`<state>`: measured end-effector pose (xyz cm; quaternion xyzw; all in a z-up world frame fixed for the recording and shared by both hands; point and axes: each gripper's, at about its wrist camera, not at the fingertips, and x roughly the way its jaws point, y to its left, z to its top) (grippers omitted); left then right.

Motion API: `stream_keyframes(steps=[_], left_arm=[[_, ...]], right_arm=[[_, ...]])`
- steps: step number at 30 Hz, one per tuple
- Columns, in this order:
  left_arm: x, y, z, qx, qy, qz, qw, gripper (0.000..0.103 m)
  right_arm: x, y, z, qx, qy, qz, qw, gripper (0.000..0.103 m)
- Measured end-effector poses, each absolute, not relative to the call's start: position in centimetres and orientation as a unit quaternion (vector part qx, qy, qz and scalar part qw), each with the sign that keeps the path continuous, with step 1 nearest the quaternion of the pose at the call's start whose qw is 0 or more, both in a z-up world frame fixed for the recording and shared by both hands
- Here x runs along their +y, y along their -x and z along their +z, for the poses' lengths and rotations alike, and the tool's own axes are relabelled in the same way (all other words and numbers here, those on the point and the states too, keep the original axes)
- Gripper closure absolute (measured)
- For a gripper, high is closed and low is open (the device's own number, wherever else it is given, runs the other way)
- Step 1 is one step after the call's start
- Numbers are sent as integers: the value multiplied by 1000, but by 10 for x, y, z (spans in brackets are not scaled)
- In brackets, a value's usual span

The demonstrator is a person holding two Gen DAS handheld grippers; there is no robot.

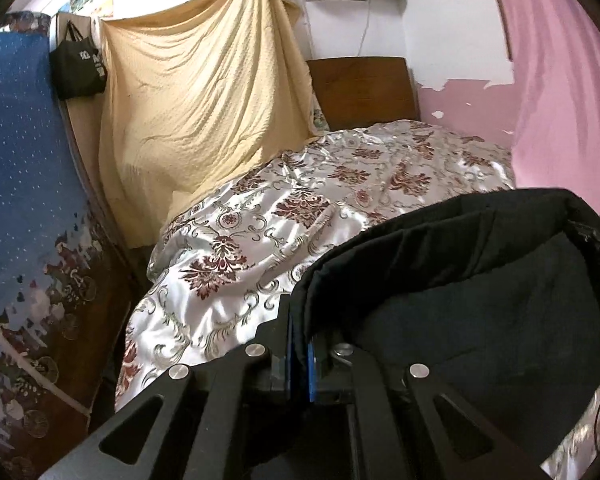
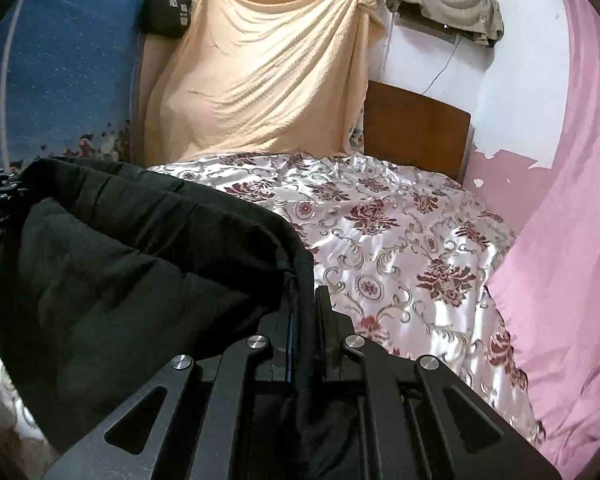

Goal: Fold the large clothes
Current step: 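Lift the held jacket edge with both tools and fold it over, then lay the folded part down and open both tools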

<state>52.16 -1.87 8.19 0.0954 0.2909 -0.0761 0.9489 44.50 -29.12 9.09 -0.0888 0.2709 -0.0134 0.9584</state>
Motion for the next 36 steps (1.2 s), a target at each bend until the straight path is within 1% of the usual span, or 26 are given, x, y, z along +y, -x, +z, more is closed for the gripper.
stream_keyframes(steps=[4,10,14,19,22,23,24,26,27,28,29,30,33,35,36], left_arm=[[-23,-558,65,311,-78,-67,945,97],[-26,-598,22,357,-51,-54,931,97],[-19,-612,-4,376,-14,-51,925,97],[-17,-616,-12,388,8,-52,920,95],[-17,-614,-8,388,18,-51,920,92],[-17,-613,-6,390,20,-52,919,91],[-18,-612,-5,390,20,-54,919,89],[-18,-606,2,384,21,-56,921,79],[-18,-603,6,379,24,-58,923,61],[-18,-601,10,373,26,-58,926,39],[-18,-595,17,360,29,-58,931,31],[-19,-590,24,344,29,-57,937,27],[-24,-579,40,329,18,-63,942,25],[-28,-573,49,323,13,-67,944,20],[-30,-569,53,318,10,-69,946,16]], right_arm=[[-295,-486,81,288,89,-23,953,96],[-296,-532,47,332,99,-37,938,96],[-292,-543,32,339,101,-38,934,96],[-291,-551,10,349,104,-39,930,95],[-296,-548,8,343,88,-38,934,92],[-299,-547,8,342,79,-35,936,88],[-301,-546,8,341,74,-36,936,85],[-306,-542,11,337,63,-36,939,80],[-308,-540,13,335,57,-36,940,77],[-310,-537,16,332,51,-33,941,75],[-311,-534,19,329,46,-31,943,67],[-312,-530,24,325,43,-29,944,59],[-312,-519,35,311,41,-20,949,46],[-310,-511,43,305,40,-15,951,35],[-310,-508,47,302,40,-13,952,28]])
